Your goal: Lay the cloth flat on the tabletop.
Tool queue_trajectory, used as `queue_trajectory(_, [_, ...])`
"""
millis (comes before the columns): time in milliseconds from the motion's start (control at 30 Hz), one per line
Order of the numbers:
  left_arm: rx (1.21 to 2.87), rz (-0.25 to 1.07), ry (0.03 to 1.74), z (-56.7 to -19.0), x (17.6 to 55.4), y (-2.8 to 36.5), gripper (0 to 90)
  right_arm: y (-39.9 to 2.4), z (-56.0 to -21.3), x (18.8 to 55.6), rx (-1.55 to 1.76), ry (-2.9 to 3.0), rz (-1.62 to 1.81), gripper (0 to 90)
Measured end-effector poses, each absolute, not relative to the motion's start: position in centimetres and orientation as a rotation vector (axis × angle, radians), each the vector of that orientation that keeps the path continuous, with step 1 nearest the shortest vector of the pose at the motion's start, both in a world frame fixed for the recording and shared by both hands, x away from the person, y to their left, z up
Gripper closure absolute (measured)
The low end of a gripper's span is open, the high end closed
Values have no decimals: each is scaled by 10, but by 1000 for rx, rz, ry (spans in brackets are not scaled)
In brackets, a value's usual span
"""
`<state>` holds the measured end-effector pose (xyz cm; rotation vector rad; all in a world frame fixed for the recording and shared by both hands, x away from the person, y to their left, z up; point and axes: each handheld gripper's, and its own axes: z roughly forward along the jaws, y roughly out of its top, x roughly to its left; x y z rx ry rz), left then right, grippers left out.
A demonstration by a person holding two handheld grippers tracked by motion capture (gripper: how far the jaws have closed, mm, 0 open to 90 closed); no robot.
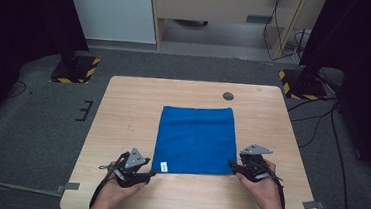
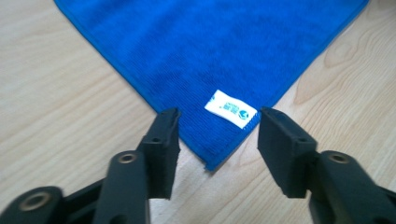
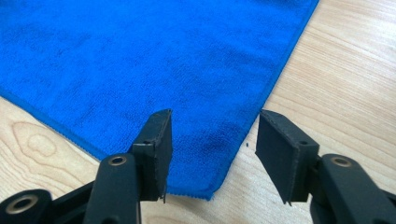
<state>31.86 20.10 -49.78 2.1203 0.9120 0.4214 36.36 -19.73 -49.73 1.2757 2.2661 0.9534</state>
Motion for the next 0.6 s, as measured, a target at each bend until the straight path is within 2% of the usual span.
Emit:
queue_trajectory(300, [2065,427,963,-483,351,212,319,-179,-497,371,1212,2282,1019,338])
queue_trajectory(600, [2057,402,976,-479,394,205,247,-163,-500,386,1217,2281,1088,244])
